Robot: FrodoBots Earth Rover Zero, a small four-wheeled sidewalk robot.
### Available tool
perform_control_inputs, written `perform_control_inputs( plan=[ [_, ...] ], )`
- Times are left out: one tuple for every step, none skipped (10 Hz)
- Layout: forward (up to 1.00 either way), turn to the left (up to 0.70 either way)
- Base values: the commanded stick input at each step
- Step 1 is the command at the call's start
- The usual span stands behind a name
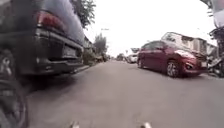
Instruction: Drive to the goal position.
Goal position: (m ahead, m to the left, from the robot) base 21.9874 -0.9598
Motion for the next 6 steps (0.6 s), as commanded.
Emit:
perform_control_inputs(
  plan=[
    [0.85,0.00],
    [0.85,0.00],
    [0.85,0.00],
    [0.85,0.00],
    [0.85,0.00],
    [0.85,0.00]
  ],
)
